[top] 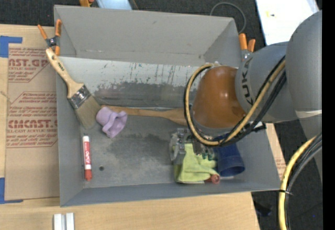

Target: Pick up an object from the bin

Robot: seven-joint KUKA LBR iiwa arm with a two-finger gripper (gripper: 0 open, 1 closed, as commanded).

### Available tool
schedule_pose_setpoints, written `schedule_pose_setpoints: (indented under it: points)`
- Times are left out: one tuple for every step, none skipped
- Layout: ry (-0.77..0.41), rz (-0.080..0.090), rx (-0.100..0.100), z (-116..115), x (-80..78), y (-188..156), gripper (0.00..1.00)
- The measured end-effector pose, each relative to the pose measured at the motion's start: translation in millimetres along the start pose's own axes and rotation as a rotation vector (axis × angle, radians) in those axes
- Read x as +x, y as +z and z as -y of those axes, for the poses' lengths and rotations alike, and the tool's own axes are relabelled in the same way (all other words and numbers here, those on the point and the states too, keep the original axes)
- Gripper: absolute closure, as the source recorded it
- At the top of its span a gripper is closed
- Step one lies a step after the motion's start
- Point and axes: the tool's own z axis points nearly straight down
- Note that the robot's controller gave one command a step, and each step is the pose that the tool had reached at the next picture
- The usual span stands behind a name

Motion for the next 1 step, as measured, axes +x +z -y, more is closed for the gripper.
schedule_pose_setpoints:
  points:
    - [-0.014, 0.000, -0.001, 46.6, -37.9, 0.6, 1.00]
